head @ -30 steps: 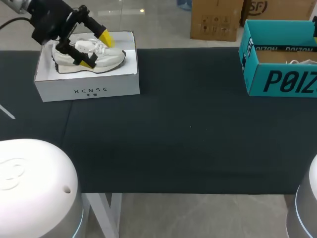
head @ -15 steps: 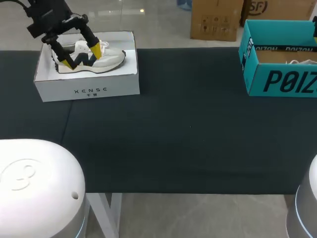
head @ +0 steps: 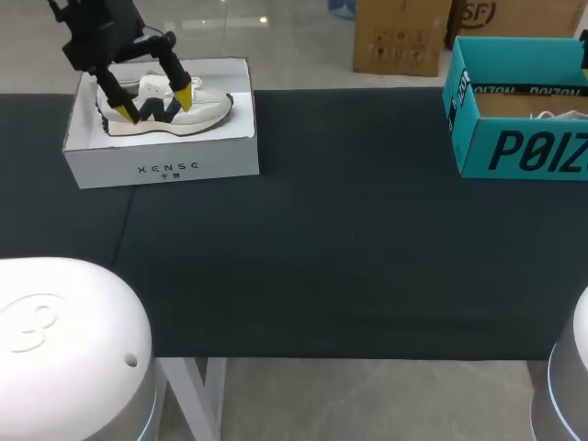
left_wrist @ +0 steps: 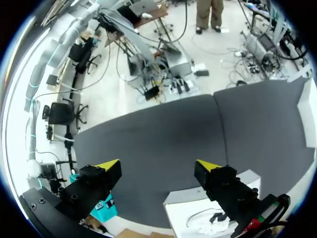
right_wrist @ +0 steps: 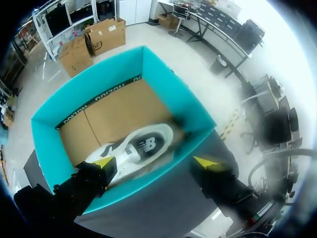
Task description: Take the shoe out of the shoebox, open the shoe tongue, remove and reinsert the insole, then place the shoe into the shoebox
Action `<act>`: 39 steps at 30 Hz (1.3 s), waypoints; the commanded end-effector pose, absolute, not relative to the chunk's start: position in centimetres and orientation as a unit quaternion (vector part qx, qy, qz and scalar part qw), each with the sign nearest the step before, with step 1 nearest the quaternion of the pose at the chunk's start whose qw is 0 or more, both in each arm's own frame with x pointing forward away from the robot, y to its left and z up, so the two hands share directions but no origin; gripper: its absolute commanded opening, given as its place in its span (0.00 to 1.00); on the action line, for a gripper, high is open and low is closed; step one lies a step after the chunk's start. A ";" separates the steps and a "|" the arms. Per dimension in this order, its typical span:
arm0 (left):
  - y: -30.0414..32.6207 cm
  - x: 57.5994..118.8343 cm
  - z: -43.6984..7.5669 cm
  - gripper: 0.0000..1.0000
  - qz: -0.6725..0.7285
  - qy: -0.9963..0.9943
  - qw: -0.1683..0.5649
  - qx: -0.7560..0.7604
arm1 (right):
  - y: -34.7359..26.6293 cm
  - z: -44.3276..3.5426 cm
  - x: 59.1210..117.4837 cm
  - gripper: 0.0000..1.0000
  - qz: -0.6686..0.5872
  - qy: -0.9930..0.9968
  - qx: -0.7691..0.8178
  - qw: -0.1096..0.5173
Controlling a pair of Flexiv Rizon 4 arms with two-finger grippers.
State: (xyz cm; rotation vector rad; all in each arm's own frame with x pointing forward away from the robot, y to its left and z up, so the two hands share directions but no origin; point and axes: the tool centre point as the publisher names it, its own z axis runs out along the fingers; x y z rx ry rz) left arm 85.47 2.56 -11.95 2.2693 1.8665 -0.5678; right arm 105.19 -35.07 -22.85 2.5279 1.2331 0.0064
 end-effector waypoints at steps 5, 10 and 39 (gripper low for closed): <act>2.7 85.2 -12.0 1.00 -0.186 0.623 0.077 0.756 | -35.1 -22.8 105.2 1.00 0.002 0.432 0.887 0.164; 2.7 86.1 -11.1 1.00 -0.135 0.621 0.050 0.770 | -35.1 -22.8 105.2 1.00 0.002 0.432 0.887 0.164; 17.5 92.9 -19.8 1.00 0.024 0.710 -0.027 0.703 | -35.1 -22.8 105.2 1.00 0.002 0.432 0.887 0.164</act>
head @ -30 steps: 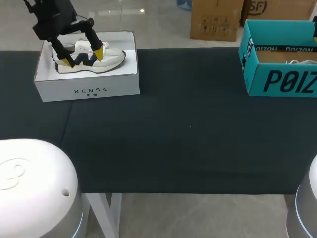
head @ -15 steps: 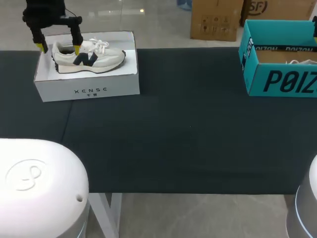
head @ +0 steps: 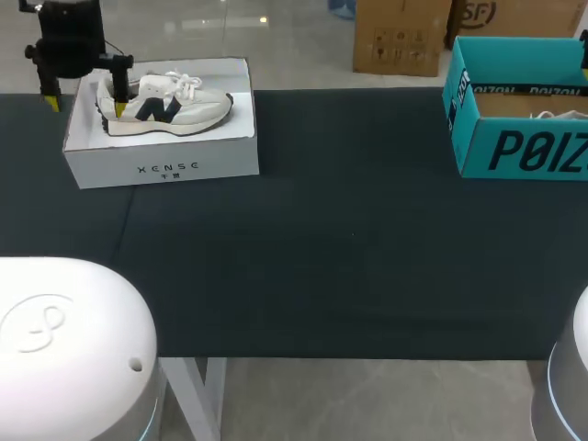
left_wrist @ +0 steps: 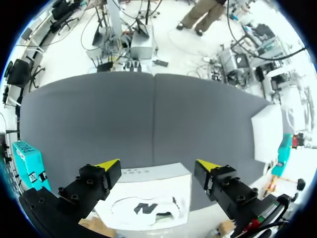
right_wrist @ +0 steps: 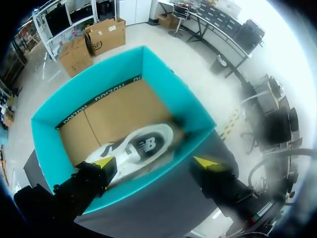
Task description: Take the shoe out of the shoebox, open the shoe tongue, remove and reinsert the insole, then place the shoe into the shoebox
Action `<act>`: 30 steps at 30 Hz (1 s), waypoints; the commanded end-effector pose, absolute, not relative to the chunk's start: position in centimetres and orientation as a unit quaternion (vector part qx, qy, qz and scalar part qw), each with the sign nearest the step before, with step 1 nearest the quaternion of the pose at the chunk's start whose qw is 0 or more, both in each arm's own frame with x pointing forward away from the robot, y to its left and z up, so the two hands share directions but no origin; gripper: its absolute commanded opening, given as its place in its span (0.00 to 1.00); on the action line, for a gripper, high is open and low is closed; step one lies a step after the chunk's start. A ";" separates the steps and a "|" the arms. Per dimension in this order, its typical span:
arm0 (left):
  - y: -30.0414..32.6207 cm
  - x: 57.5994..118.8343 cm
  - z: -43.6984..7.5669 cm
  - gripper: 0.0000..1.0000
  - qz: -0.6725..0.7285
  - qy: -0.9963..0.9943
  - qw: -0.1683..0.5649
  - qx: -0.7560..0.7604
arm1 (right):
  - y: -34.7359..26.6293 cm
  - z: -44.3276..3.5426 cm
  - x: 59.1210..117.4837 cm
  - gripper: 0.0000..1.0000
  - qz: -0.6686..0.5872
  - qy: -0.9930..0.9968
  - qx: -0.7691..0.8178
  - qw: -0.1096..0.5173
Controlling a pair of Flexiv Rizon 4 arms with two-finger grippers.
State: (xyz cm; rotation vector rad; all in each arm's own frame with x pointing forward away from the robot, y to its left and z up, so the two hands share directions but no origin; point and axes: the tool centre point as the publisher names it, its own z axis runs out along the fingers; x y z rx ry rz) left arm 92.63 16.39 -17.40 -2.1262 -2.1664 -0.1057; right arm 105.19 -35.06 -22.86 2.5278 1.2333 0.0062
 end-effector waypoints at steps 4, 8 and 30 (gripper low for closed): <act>18.4 94.6 -21.8 1.00 -0.019 -0.707 0.023 -0.706 | -35.1 -22.8 105.2 1.00 0.002 0.432 0.887 0.164; 19.3 96.6 -23.1 1.00 -0.022 -0.701 0.017 -0.713 | -35.1 -22.8 105.2 1.00 0.002 0.432 0.887 0.164; 22.3 103.5 -23.9 1.00 0.007 -0.726 0.035 -0.687 | -35.1 -22.8 105.2 1.00 0.002 0.432 0.887 0.164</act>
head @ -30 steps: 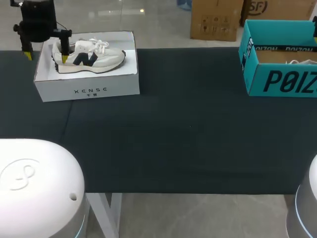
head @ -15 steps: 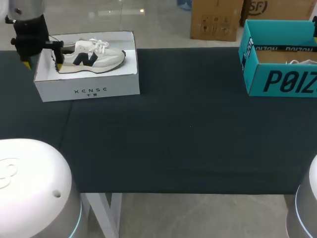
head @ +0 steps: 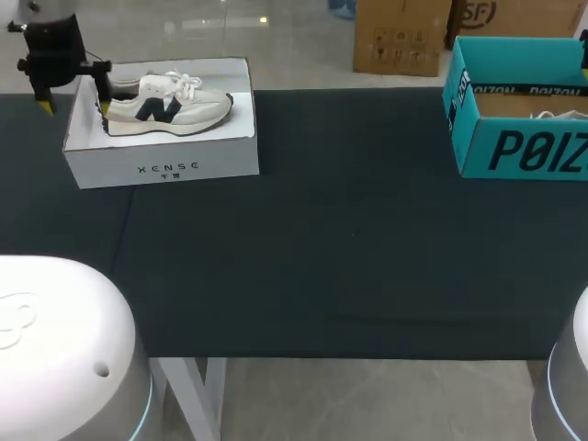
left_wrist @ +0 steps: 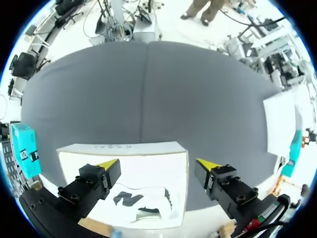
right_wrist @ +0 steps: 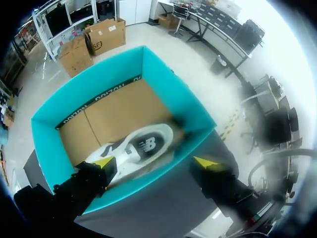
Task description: Take the shoe out of the shoebox, open the shoe tongue, remove and reinsert the insole, then place the shoe into the shoebox
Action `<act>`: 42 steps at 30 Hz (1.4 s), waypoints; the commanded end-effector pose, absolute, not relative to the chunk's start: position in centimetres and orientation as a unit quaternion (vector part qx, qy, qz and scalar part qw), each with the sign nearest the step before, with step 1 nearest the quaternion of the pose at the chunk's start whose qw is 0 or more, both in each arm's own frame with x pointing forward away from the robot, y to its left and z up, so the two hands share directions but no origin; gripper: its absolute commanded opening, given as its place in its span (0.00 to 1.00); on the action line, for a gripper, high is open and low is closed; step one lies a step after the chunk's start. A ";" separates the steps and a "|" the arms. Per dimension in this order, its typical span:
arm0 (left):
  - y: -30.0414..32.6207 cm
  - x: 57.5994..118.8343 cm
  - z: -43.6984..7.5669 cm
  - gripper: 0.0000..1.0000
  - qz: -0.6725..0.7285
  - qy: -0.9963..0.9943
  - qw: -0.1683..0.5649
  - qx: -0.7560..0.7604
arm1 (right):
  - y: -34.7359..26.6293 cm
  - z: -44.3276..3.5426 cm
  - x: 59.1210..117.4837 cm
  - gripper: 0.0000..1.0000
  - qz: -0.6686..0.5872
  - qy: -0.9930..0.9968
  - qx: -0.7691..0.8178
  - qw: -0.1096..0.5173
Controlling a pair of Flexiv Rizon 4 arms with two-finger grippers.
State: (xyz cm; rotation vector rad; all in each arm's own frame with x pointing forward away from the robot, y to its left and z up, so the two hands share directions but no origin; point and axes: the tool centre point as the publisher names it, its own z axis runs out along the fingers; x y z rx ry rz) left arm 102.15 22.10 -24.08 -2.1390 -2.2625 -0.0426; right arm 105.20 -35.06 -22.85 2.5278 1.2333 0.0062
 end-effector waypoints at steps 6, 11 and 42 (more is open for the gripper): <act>22.3 103.5 -23.9 1.00 0.007 -0.726 0.035 -0.687 | -35.1 -22.8 105.2 1.00 0.002 0.432 0.887 0.164; 22.3 103.5 -23.9 1.00 0.007 -0.726 0.035 -0.687 | -35.1 -22.8 105.2 1.00 0.002 0.432 0.887 0.164; 29.5 117.1 -27.5 1.00 -0.028 -0.721 0.004 -0.693 | -35.1 -22.8 105.2 1.00 0.002 0.432 0.887 0.164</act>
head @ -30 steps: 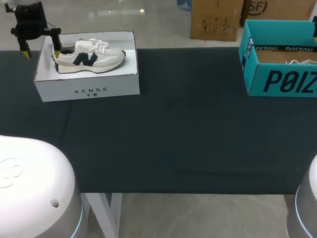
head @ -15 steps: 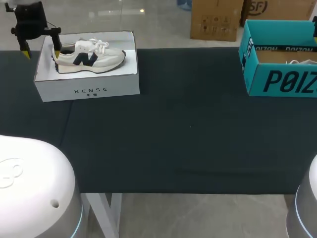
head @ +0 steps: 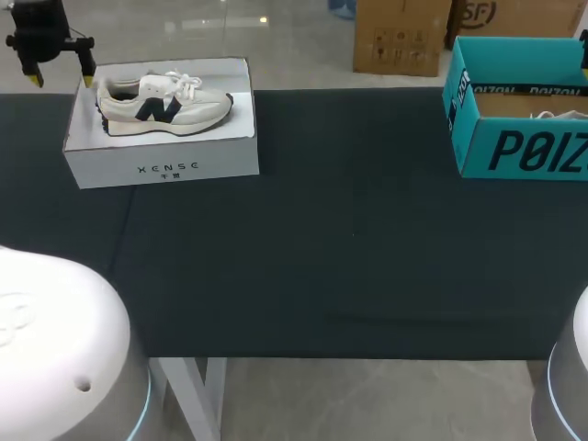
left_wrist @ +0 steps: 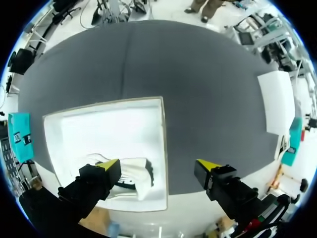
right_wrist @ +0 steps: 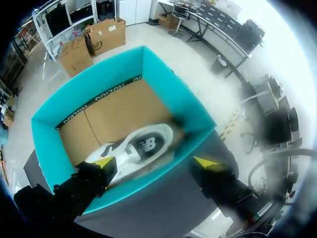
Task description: Take the shoe out of the shoebox, open the shoe tongue, remove and reinsert the insole, then place the shoe into the shoebox
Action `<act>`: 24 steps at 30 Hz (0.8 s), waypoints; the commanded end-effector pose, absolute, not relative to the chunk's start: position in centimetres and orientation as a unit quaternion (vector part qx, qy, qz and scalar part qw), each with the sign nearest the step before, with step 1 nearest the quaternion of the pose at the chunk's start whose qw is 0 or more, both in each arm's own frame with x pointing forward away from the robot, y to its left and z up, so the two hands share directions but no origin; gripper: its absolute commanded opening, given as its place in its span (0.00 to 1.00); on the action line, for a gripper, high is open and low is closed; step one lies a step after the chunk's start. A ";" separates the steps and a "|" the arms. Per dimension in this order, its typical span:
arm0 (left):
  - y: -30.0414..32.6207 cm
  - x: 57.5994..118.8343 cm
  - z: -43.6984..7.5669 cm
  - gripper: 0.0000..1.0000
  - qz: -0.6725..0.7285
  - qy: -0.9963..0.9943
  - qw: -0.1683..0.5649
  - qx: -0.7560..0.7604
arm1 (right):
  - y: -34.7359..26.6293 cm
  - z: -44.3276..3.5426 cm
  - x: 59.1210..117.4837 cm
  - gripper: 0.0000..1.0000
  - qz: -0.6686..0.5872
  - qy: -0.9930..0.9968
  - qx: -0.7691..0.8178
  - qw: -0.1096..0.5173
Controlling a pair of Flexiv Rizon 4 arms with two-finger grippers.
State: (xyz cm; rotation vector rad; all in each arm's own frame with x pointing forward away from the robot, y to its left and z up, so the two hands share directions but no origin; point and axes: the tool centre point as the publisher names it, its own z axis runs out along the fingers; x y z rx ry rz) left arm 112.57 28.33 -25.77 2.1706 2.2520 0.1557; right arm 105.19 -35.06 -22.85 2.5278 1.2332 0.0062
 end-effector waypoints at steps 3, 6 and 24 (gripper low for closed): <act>30.0 118.5 -28.5 1.00 0.027 0.718 -0.004 0.696 | -35.1 -22.8 105.2 1.00 0.002 0.432 0.887 0.164; 29.9 119.5 -29.3 1.00 0.025 0.714 -0.006 0.700 | -35.1 -22.8 105.2 1.00 0.002 0.432 0.887 0.164; 27.1 122.6 -32.3 1.00 0.008 0.708 -0.010 0.707 | -35.1 -22.8 105.2 1.00 0.002 0.432 0.887 0.164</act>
